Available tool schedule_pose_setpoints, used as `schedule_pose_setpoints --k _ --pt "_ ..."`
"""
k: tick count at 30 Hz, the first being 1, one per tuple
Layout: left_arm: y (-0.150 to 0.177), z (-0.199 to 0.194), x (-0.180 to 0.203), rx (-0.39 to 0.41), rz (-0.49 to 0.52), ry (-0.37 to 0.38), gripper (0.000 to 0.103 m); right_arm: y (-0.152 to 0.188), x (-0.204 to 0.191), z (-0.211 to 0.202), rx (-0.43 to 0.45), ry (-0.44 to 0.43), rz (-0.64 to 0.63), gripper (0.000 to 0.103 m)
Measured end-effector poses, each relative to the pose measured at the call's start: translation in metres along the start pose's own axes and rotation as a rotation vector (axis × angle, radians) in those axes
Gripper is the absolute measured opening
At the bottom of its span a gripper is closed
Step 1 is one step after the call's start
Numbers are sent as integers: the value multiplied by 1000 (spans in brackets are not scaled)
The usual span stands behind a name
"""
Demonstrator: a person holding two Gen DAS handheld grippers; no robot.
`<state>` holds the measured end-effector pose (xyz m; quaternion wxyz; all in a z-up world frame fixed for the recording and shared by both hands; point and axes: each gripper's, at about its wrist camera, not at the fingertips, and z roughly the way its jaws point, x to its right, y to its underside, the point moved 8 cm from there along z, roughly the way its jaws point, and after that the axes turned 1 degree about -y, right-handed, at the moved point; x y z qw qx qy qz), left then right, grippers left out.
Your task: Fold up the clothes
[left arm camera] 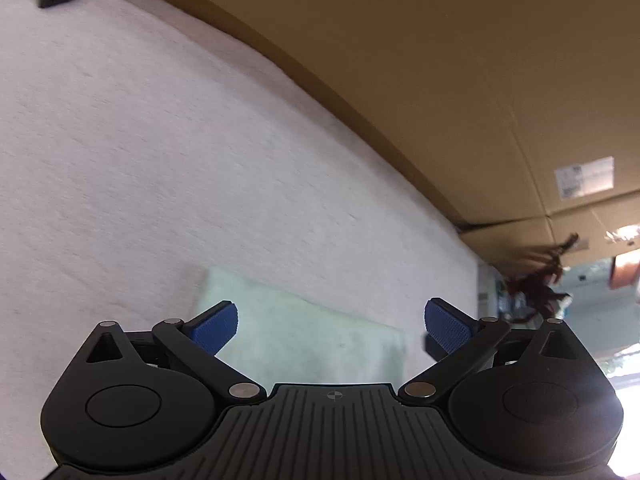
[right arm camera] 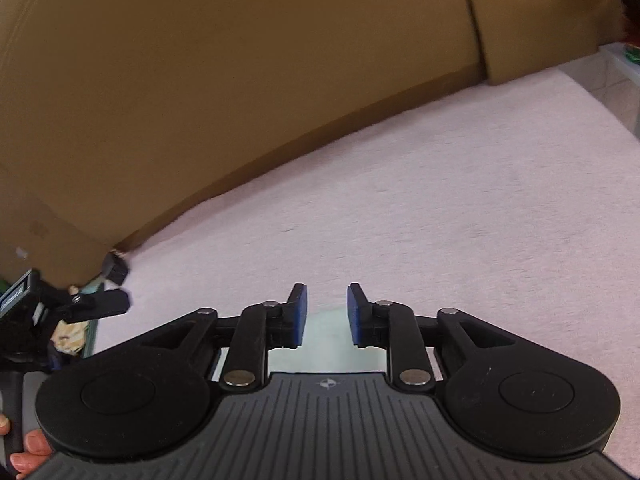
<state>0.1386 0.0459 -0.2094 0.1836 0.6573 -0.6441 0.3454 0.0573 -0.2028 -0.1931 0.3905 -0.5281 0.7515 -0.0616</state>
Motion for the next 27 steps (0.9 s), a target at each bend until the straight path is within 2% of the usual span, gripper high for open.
schedule_pose_setpoints --k 1,3,6,7,8,10,13,14,16,19,20,23,26,27 --pt "7 9 2 -24 2 -2 103 5 -13 8 -31 -26 -21 43" --pt "21 24 0 -72 -6 -16 103 24 -27 22 -114 -33 -55 44" --pt "39 35 -16 -113 -26 -41 103 52 -23 35 -194 -1 -88 43" --pt "40 32 -20 -107 -24 -36 103 52 -15 31 -183 2 -83 35" --pt "41 30 -25 -101 -22 -31 103 53 -7 27 -171 5 -78 33" --pt "36 16 -34 -73 -10 -72 103 50 14 15 -153 19 -48 27" --pt "30 -8 -44 -20 0 -133 103 41 41 -2 -126 49 0 25" --pt "29 -17 -47 -3 -5 -143 103 38 49 -8 -115 60 15 30" --pt "29 -30 -43 21 -28 -111 103 32 54 -24 -76 101 34 36" --pt "36 -31 -25 20 -57 -18 103 30 40 -40 -28 12 84 38" --pt "40 -25 -19 5 -65 9 103 31 32 -37 -32 -21 85 42" --pt "61 -2 -16 -58 -65 -10 103 44 8 -22 -115 -71 44 45" --pt "88 14 -24 -105 -61 -43 103 64 11 -13 -167 -36 29 45" --pt "91 14 -27 -98 -64 -35 103 70 17 -12 -177 -20 34 45"
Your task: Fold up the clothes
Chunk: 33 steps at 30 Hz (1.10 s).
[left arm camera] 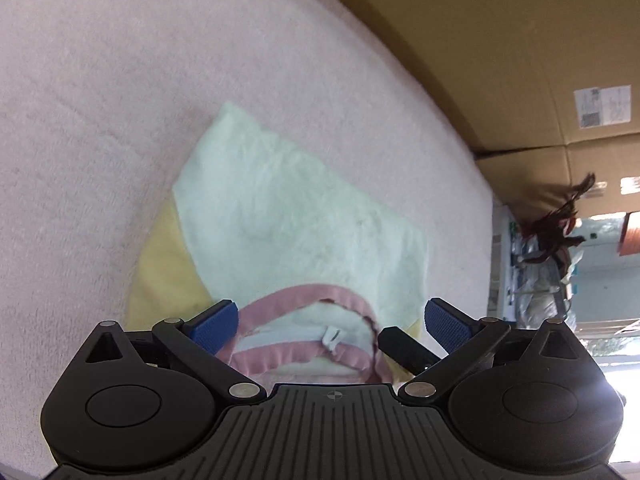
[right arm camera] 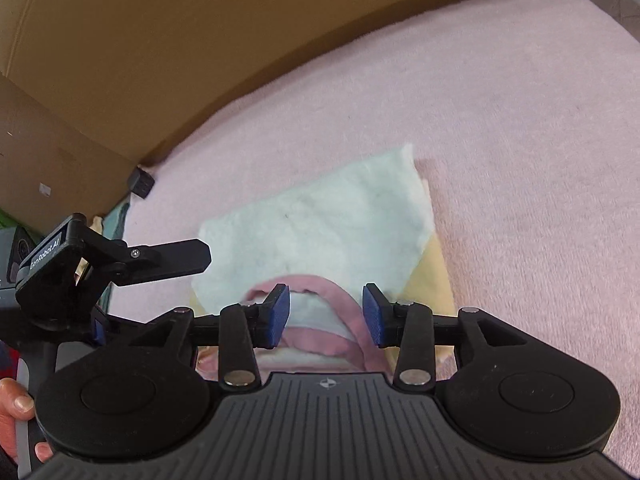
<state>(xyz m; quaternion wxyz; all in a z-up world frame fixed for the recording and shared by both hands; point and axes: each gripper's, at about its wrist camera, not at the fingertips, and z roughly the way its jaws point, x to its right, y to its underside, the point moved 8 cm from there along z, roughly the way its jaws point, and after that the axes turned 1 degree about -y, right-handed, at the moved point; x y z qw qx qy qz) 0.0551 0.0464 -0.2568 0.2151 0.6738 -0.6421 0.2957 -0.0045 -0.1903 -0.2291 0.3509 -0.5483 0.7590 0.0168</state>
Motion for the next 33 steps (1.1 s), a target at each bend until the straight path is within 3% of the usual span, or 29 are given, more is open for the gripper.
schedule_pose_setpoints --k 4,6,8,11,16,20,23,26,29,33 --pt "-3 -11 -15 37 -23 -7 103 9 23 -9 16 -2 55 35" --pt "-6 -24 -19 72 -3 -57 103 3 33 -21 46 56 53 41" --pt "-7 -40 -21 103 0 -58 103 0 41 -33 75 77 66 44" --pt "-9 -53 -15 130 -21 -3 103 -2 42 -50 107 11 115 44" --pt "-3 -24 -5 86 8 -6 103 -7 9 -31 98 -55 46 49" --pt "10 0 -10 52 74 -81 103 -7 12 -2 76 20 10 49" --pt "8 -8 -15 50 65 -86 103 -10 33 -2 87 66 56 41" --pt "-10 -30 -20 102 30 -106 103 -17 50 -19 123 118 104 47" --pt "-32 -43 -10 148 3 -49 103 -29 49 -33 162 78 130 47" --pt "-59 -29 22 142 -4 68 103 -44 12 -16 137 -40 94 48"
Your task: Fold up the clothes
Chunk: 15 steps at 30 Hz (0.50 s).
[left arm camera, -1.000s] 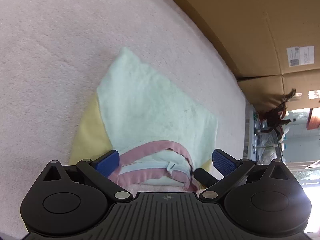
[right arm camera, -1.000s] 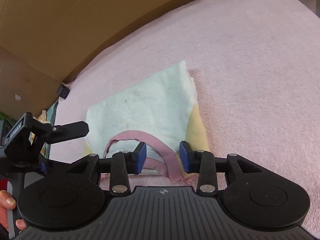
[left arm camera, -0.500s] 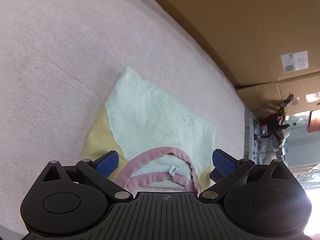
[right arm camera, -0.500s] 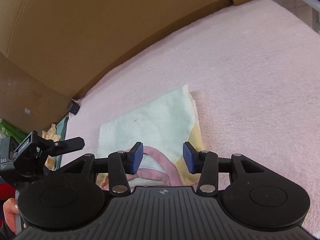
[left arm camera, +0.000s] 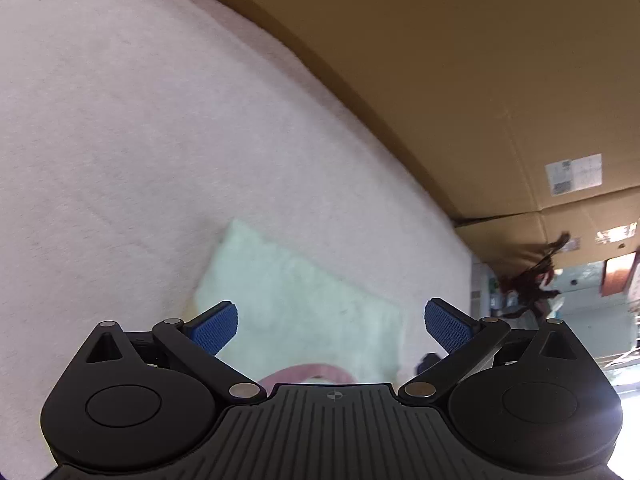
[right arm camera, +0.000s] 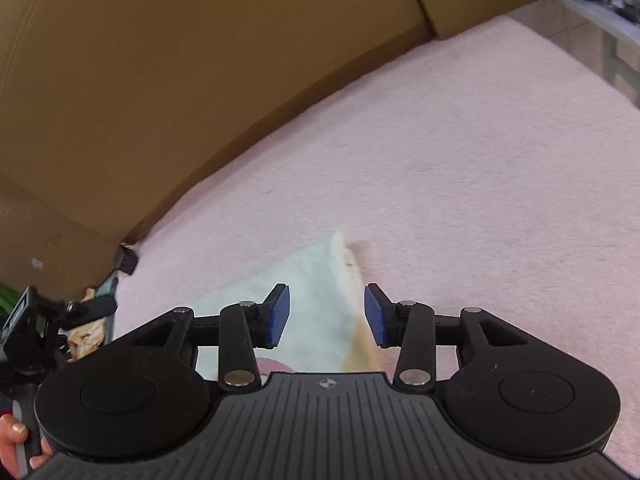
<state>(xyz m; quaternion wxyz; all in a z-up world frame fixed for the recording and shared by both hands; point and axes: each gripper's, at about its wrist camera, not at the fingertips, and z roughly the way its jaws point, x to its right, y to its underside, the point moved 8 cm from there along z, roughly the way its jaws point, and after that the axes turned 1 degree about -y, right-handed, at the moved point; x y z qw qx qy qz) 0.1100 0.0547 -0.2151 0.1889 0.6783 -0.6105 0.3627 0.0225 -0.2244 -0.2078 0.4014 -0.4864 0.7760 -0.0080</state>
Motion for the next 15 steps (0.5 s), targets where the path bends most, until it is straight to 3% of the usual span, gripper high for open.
schedule_pose_setpoints --k 2,5,8,12,13,15 --pt "-4 20 8 -27 16 -10 103 4 -14 21 -60 -24 -22 52" --pt "1 51 6 -80 72 -107 103 13 -26 51 -134 -11 -75 55" --pt "5 59 -7 -95 114 -165 103 13 -18 55 -111 8 -124 50" --pt "-4 37 -23 -49 54 -180 103 -2 9 36 -52 53 -45 36" --pt "-10 29 -24 -16 54 -199 103 -7 9 31 -28 74 -51 36" --pt "-21 16 -21 41 54 -211 103 -16 9 22 21 116 -62 46"
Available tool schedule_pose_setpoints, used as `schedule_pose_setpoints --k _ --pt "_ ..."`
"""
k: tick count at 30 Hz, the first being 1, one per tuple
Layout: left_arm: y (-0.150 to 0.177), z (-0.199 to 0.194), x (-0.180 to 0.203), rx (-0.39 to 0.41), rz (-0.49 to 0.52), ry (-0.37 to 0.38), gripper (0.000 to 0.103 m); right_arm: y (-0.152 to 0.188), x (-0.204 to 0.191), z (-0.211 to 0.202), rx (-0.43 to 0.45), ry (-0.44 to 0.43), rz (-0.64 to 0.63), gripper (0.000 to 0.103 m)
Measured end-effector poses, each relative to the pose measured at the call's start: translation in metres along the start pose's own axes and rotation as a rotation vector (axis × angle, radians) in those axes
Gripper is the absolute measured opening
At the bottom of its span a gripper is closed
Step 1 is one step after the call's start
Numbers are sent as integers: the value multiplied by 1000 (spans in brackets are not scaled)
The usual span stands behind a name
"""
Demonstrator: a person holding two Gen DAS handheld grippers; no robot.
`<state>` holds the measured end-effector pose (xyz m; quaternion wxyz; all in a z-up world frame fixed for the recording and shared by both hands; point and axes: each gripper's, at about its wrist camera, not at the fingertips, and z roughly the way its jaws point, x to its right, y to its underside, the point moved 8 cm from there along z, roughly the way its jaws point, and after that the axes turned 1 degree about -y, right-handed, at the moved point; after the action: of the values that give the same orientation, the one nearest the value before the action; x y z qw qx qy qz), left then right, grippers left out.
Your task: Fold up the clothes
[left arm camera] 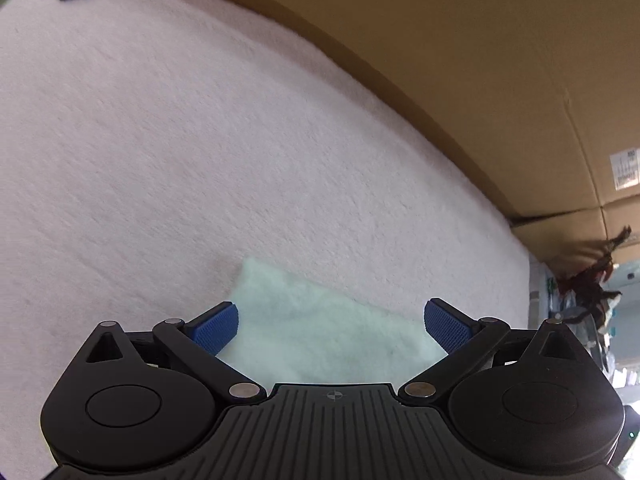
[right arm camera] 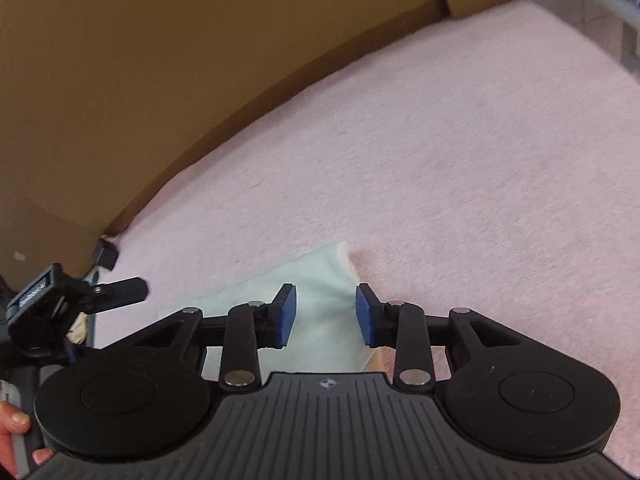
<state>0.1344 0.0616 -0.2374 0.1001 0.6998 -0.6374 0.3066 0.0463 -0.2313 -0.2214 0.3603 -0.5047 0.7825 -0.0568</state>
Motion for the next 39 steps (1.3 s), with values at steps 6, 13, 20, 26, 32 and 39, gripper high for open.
schedule_pose_setpoints --k 6,13,20,26,32,39 --pt "-10 17 19 -21 -9 70 103 -9 -38 14 -18 -102 -37 56" --pt "2 49 11 -41 48 -8 103 -5 -8 35 -40 -18 7 31" --pt "-14 13 -2 43 -10 -21 103 -22 21 -5 71 -7 138 55" --pt "0 15 16 -15 -48 95 103 -1 -41 -8 7 -159 7 58" --pt "49 36 32 -135 43 72 103 49 -45 24 -156 -138 -44 55" --pt "53 12 -6 -85 -13 25 103 39 8 -10 -88 -68 53 56"
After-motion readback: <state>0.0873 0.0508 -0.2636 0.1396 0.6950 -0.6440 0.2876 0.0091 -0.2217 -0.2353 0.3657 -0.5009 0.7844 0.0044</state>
